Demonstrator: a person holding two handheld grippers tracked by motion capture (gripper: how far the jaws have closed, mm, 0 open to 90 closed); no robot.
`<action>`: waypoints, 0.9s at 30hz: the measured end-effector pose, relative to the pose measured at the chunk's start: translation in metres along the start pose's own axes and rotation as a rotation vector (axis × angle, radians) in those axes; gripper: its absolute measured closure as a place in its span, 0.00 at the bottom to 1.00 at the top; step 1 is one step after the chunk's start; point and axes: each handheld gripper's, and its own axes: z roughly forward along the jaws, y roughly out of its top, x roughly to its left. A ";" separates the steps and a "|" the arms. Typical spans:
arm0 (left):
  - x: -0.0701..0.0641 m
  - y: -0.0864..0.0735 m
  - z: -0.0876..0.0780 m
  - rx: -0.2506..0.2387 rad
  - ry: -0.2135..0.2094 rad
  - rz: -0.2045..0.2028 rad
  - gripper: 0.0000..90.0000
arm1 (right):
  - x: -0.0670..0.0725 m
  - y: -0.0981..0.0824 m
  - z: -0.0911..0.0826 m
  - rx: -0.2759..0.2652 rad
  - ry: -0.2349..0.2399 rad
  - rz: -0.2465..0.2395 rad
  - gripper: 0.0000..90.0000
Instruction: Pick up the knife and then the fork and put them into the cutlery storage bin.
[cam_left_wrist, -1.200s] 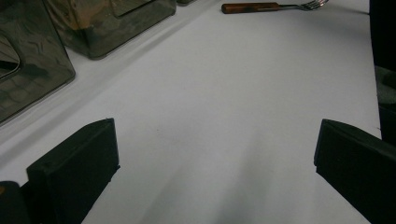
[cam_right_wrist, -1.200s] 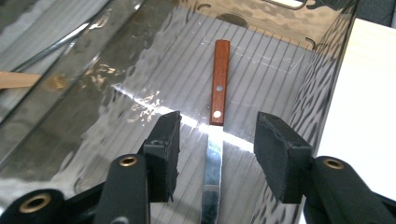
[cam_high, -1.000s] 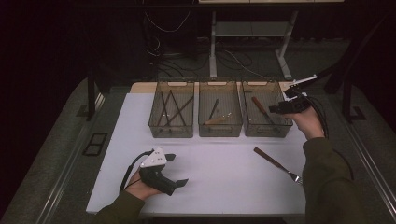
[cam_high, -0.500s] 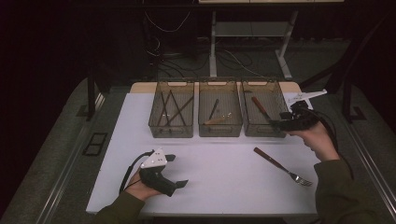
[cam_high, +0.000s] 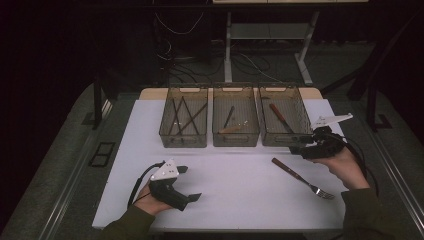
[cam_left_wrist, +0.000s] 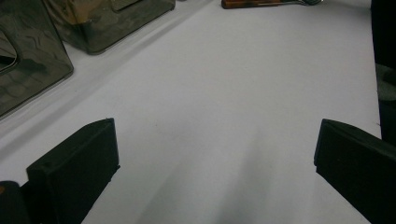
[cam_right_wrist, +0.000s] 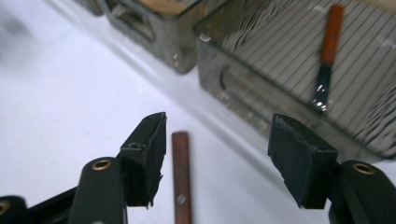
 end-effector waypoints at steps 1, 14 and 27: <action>0.000 0.000 0.000 0.001 0.001 0.001 0.00 | 0.000 -0.002 0.001 0.009 0.004 -0.001 0.42; -0.001 0.000 -0.003 -0.002 0.007 0.001 0.00 | 0.015 -0.020 0.006 0.116 0.020 -0.069 0.45; -0.002 0.000 -0.003 0.003 0.004 0.006 0.00 | 0.017 -0.025 0.015 0.231 0.028 -0.095 0.55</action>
